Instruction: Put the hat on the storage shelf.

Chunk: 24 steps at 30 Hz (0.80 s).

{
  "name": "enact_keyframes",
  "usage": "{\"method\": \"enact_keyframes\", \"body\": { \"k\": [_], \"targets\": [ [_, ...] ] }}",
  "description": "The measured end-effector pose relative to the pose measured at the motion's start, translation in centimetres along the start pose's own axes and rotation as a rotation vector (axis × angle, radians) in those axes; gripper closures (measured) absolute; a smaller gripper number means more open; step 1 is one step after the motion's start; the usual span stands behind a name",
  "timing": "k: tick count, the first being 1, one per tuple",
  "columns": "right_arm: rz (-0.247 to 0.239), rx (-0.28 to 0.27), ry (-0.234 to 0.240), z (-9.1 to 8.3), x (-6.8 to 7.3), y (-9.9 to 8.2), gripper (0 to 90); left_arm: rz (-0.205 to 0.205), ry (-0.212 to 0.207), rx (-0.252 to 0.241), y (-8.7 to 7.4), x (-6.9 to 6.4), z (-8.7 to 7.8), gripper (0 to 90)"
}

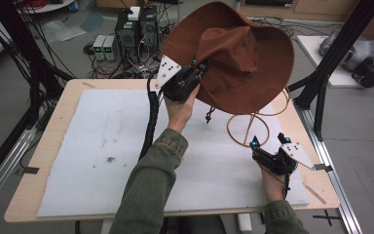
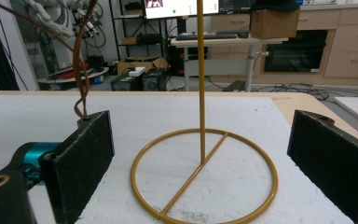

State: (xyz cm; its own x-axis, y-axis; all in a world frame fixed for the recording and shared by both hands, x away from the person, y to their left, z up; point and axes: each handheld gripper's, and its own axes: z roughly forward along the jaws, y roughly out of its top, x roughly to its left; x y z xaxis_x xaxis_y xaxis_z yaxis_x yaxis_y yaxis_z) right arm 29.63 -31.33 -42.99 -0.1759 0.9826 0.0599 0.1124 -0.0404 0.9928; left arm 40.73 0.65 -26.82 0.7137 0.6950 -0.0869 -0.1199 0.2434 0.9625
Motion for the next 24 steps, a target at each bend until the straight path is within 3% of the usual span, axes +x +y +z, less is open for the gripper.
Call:
{"method": "enact_keyframes", "body": {
  "k": [6,24],
  "targets": [
    [0.000,-0.008,-0.013,-0.3,-0.1,0.0,6.3,-0.004,-0.083,0.006,0.2,-1.3,1.4,87.8],
    [0.000,-0.026,-0.037,-1.1,-0.7,0.0,6.3,-0.032,-0.200,0.067,-0.6,-3.1,4.4,87.8]
  ]
}}
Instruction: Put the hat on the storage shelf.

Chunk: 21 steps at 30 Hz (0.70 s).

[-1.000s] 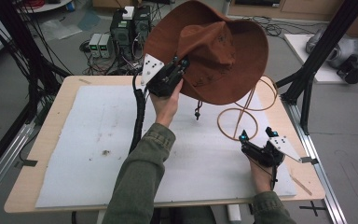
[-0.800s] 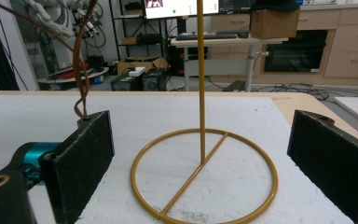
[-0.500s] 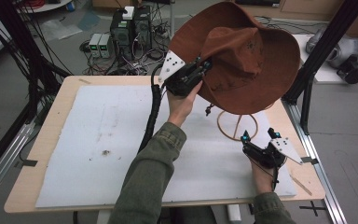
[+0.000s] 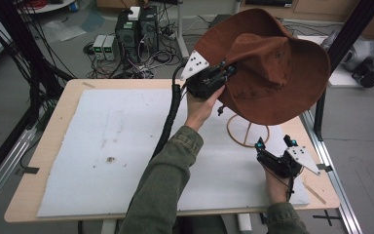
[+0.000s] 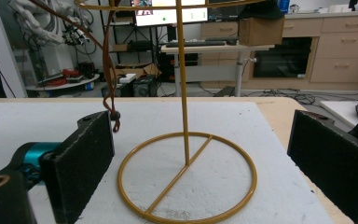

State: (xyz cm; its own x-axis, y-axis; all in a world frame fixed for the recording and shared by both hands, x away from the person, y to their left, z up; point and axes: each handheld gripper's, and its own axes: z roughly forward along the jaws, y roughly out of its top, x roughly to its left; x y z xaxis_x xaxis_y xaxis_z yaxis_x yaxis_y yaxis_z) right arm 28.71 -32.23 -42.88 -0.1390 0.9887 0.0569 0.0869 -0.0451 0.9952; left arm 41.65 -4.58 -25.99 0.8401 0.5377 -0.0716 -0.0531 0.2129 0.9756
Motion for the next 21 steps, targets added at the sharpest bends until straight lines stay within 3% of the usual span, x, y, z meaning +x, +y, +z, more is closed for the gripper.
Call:
{"method": "enact_keyframes", "body": {
  "k": [13,21],
  "targets": [
    [0.002,0.005,0.010,0.2,0.3,-0.1,6.3,-0.023,-0.029,0.031,-0.4,-0.5,1.5,87.8],
    [-0.008,0.009,0.014,0.2,0.3,-0.1,6.3,-0.040,-0.048,0.097,-1.0,-0.4,2.5,87.8]
  ]
}}
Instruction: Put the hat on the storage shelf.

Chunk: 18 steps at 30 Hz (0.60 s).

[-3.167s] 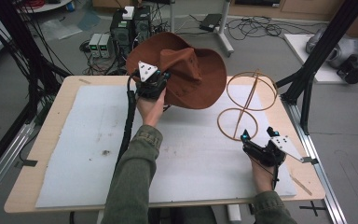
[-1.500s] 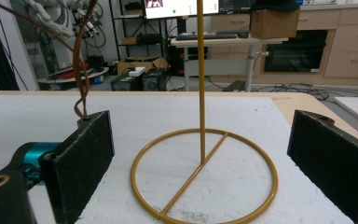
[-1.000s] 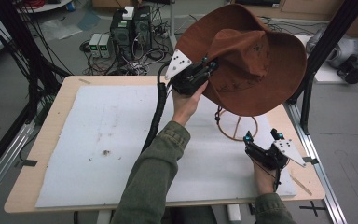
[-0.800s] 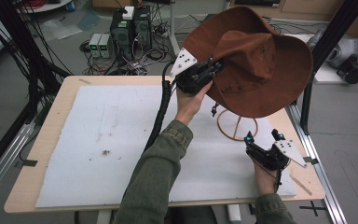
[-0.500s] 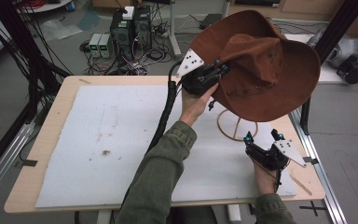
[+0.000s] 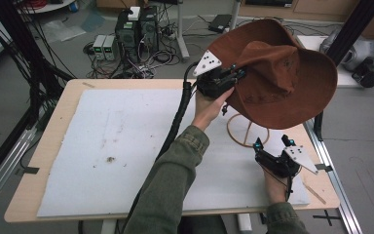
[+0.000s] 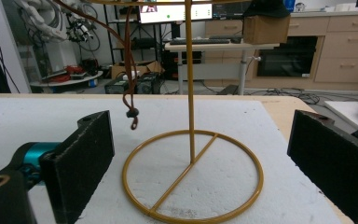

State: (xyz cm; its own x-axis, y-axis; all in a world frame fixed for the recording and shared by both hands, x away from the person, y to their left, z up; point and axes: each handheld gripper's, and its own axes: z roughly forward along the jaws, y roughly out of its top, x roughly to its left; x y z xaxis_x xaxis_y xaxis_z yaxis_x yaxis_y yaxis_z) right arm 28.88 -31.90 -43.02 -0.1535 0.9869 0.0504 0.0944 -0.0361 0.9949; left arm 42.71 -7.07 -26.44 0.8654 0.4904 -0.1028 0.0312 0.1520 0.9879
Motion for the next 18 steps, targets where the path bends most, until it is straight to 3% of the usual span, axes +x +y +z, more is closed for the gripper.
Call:
{"method": "enact_keyframes", "body": {
  "k": [8,18],
  "targets": [
    [-0.006,0.007,0.014,0.0,0.3,-0.1,6.4,-0.012,0.001,0.089,-1.0,-0.2,1.1,87.7],
    [-0.011,0.006,0.023,0.0,0.3,-0.2,6.4,-0.022,0.010,0.142,-1.4,-0.2,1.6,87.7]
  ]
}}
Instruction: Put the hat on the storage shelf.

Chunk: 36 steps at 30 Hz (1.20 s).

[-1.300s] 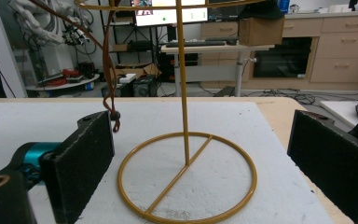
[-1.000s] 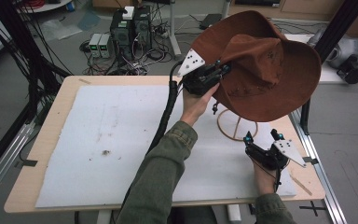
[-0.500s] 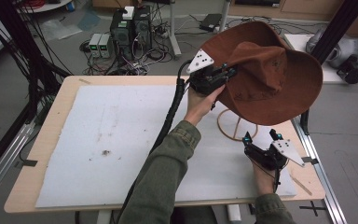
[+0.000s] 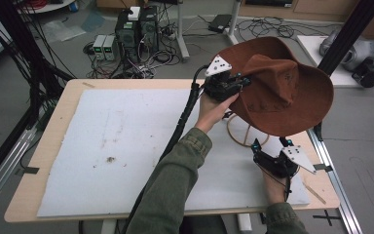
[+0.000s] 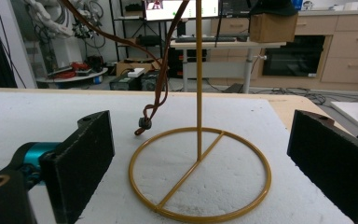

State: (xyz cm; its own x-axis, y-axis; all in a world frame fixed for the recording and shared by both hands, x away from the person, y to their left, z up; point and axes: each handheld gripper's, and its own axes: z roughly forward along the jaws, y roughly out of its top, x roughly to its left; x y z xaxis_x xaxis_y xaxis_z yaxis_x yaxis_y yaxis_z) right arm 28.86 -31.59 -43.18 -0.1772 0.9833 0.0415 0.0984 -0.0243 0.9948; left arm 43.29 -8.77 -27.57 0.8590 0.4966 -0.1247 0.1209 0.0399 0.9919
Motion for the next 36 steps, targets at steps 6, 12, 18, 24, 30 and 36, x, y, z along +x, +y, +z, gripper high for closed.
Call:
{"method": "enact_keyframes", "body": {
  "k": [6,12,18,24,30,36],
  "targets": [
    [-0.004,0.000,-0.012,-0.05,-0.09,-0.04,6.3,-0.001,-0.003,0.033,-0.20,0.15,0.15,87.6],
    [-0.010,0.000,-0.010,-0.01,0.03,-0.11,6.3,-0.006,-0.008,0.068,-0.40,0.21,0.32,87.5],
    [-0.012,-0.001,-0.013,-0.05,0.01,-0.11,6.3,0.010,0.001,0.090,-0.50,0.24,0.42,87.2],
    [-0.009,0.002,-0.016,-0.08,0.02,-0.12,6.3,0.011,0.009,0.080,-0.40,0.19,0.42,80.3],
    [-0.012,0.002,-0.016,-0.08,0.04,-0.13,6.3,0.018,0.023,0.059,-0.25,0.08,0.34,74.3],
    [-0.011,0.002,-0.017,-0.10,0.02,-0.13,6.3,0.008,0.022,0.040,-0.09,0.26,0.15,64.4]
  ]
}}
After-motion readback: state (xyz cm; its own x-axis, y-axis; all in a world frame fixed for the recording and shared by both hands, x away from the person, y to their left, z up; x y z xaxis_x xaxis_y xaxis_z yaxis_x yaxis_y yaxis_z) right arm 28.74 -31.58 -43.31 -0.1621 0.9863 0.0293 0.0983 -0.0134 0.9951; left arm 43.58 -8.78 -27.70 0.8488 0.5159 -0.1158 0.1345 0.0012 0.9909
